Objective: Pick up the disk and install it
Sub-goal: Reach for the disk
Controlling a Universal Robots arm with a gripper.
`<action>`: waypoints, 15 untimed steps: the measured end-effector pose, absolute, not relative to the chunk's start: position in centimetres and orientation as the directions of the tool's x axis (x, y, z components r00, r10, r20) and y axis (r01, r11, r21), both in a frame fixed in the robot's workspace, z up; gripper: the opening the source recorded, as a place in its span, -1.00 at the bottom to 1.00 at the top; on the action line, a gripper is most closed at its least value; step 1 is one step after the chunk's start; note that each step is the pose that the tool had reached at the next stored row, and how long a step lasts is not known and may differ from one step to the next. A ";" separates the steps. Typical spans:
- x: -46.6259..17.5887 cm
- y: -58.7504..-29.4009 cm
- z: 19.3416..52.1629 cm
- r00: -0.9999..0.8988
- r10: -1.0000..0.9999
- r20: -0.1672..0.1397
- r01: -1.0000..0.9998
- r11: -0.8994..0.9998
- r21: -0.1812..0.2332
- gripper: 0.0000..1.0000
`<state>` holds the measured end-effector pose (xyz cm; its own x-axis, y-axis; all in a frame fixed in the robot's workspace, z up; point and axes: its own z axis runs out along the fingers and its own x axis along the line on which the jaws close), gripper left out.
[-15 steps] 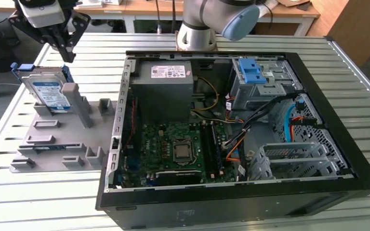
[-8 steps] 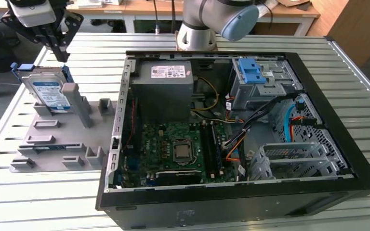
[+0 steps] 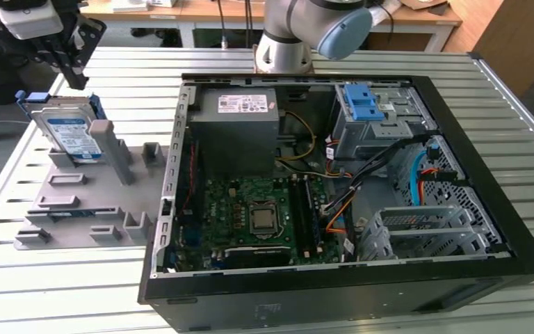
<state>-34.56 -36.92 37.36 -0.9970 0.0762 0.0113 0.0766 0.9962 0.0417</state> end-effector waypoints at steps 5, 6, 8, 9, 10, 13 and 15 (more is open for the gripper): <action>-35.8 -36.7 37.2 -0.997 0.076 0.012 0.077 0.996 0.042 -0.79; -36.0 -36.7 37.2 -0.997 0.076 0.012 0.077 0.996 0.042 -0.79; -36.5 -36.6 37.1 -0.997 0.076 0.013 0.077 0.996 0.042 -0.79; -36.8 -36.5 37.0 -0.997 0.076 0.013 0.077 0.996 0.042 -0.79; -37.0 -36.4 37.0 -0.997 0.076 0.013 0.077 0.996 0.042 -0.79; -37.9 -36.2 36.8 -0.997 0.076 0.013 0.077 0.996 0.042 -0.79; -38.6 -36.0 36.6 -0.997 0.076 0.013 0.077 0.996 0.041 -0.79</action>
